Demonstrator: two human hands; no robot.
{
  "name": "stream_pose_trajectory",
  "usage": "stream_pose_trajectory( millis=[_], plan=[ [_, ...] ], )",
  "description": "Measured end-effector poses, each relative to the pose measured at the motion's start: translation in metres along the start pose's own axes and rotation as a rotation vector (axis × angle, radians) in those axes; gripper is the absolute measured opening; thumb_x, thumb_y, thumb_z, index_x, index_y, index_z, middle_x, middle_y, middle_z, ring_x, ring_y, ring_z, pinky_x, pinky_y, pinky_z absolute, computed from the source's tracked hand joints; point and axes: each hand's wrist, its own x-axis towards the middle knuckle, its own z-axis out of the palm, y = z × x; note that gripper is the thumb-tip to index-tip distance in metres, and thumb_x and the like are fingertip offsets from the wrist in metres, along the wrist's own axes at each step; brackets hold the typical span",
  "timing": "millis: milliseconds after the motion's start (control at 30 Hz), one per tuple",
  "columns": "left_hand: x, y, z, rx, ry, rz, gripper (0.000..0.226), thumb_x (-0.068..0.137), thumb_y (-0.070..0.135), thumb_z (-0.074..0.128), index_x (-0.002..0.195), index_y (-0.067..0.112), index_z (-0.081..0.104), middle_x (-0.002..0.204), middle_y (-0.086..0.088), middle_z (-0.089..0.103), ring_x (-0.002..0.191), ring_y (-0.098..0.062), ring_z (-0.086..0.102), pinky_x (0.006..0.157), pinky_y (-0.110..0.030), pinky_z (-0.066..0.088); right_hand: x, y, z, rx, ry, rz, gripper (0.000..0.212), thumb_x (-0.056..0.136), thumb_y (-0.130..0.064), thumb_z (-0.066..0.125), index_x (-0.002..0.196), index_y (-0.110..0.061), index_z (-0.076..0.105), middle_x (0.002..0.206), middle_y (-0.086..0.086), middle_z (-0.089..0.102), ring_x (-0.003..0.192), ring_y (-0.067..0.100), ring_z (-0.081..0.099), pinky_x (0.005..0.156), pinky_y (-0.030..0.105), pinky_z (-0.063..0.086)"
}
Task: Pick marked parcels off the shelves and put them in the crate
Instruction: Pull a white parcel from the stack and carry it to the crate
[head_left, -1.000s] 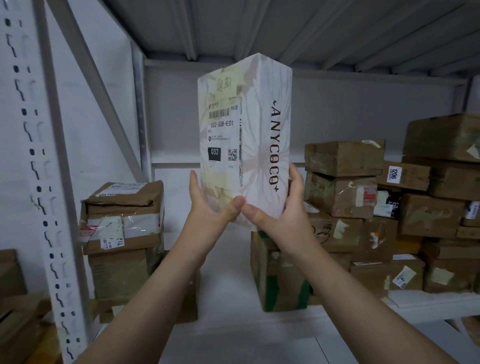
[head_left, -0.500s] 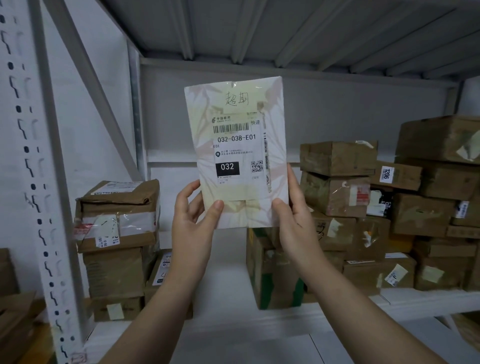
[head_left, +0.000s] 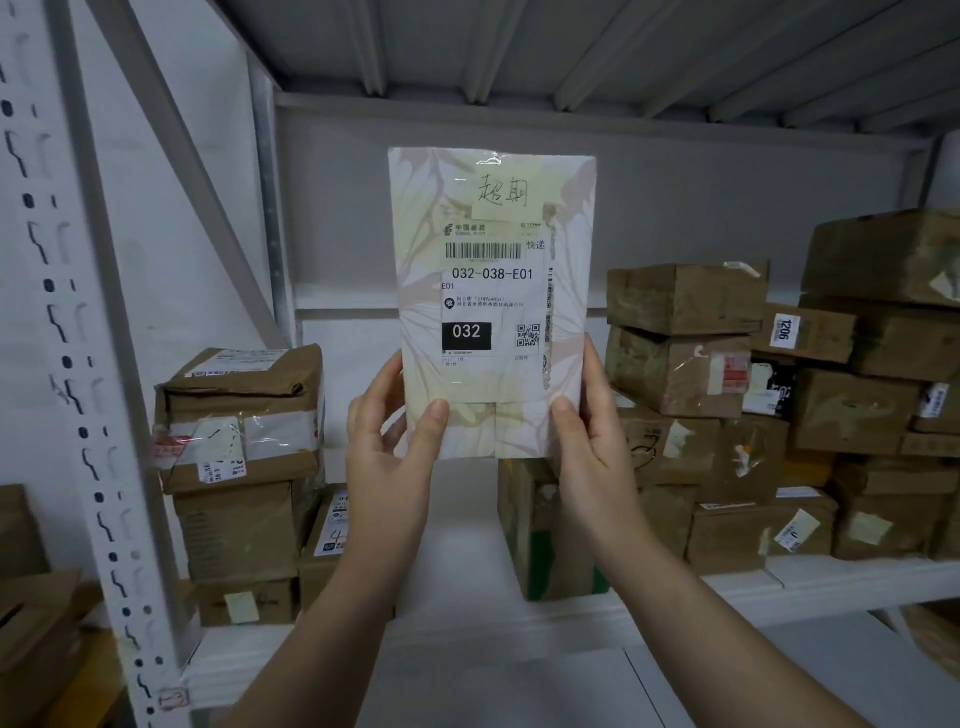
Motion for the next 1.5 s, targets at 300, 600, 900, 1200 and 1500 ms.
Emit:
stream_pose_trajectory(
  millis=[300,600,900,1200,1500],
  plan=[
    [-0.055,-0.019,0.001,-0.128,-0.117,-0.029,0.043,0.074,0.033,0.063,0.109,0.032,0.038,0.119,-0.026,0.052,0.103,-0.019,0.06,0.082,-0.023,0.05,-0.07,0.013,-0.01,-0.083,0.272,0.01,0.042,0.082,-0.038,0.061,0.117,-0.038,0.039,0.122,-0.008,0.054,0.111,0.002,0.056,0.091,0.028,0.05],
    [-0.149,-0.003,0.061,-0.171,-0.198,-0.149,0.043,0.076,0.033,0.064,0.112,0.029,0.042,0.118,-0.014,0.058,0.105,-0.016,0.062,0.081,-0.021,0.051,-0.148,-0.004,-0.099,-0.238,0.383,0.088,0.042,0.078,-0.045,0.058,0.115,-0.037,0.041,0.116,-0.007,0.056,0.106,0.006,0.058,0.085,0.023,0.051],
    [-0.305,0.045,0.21,-0.279,-0.348,-0.448,0.038,0.089,0.011,0.063,0.12,0.025,0.049,0.117,0.007,0.063,0.102,-0.003,0.063,0.078,-0.018,0.052,-0.264,-0.065,-0.287,-0.454,0.542,0.255,0.036,0.082,-0.039,0.062,0.112,-0.038,0.042,0.116,-0.016,0.055,0.107,0.0,0.057,0.092,0.027,0.049],
    [-0.443,0.081,0.351,-0.285,-0.634,-0.749,0.027,0.096,0.016,0.053,0.1,0.043,0.054,0.099,0.01,0.067,0.081,0.003,0.067,0.057,-0.009,0.048,-0.385,-0.11,-0.461,-0.586,0.701,0.579,0.054,0.076,-0.049,0.064,0.125,-0.036,0.046,0.125,-0.004,0.054,0.112,0.007,0.056,0.095,0.04,0.05],
    [-0.508,0.042,0.477,-0.124,-1.016,-0.8,0.016,0.098,0.027,0.047,0.112,0.034,0.054,0.095,0.02,0.061,0.074,0.016,0.059,0.053,-0.004,0.041,-0.434,-0.09,-0.579,-0.478,0.85,0.798,0.072,0.074,-0.058,0.066,0.137,-0.039,0.036,0.13,-0.004,0.051,0.114,0.012,0.058,0.093,0.041,0.053]
  ],
)
